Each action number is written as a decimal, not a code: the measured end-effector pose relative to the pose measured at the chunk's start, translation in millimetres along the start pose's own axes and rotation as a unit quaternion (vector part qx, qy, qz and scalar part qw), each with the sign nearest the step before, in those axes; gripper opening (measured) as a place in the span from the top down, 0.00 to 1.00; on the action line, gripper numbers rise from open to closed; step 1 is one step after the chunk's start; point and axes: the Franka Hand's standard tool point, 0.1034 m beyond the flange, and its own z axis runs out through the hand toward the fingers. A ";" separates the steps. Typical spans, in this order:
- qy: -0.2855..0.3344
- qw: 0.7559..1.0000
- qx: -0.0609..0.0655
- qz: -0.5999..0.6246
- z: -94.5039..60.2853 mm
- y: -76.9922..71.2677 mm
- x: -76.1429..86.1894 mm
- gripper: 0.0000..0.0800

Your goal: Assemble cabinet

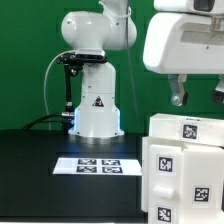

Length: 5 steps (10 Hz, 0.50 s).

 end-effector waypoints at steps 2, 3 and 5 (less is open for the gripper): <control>0.005 0.992 -0.014 -0.122 0.3 4.2 1.7 0.19; 0.003 0.985 -0.018 -0.172 0.1 6.1 1.5 0.19; 0.003 0.968 -0.036 -0.250 -0.9 9.3 4.9 0.19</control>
Offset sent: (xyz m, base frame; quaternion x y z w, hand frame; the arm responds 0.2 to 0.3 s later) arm 0.0029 0.0047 0.0004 -0.0273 0.0113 -0.2777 0.9602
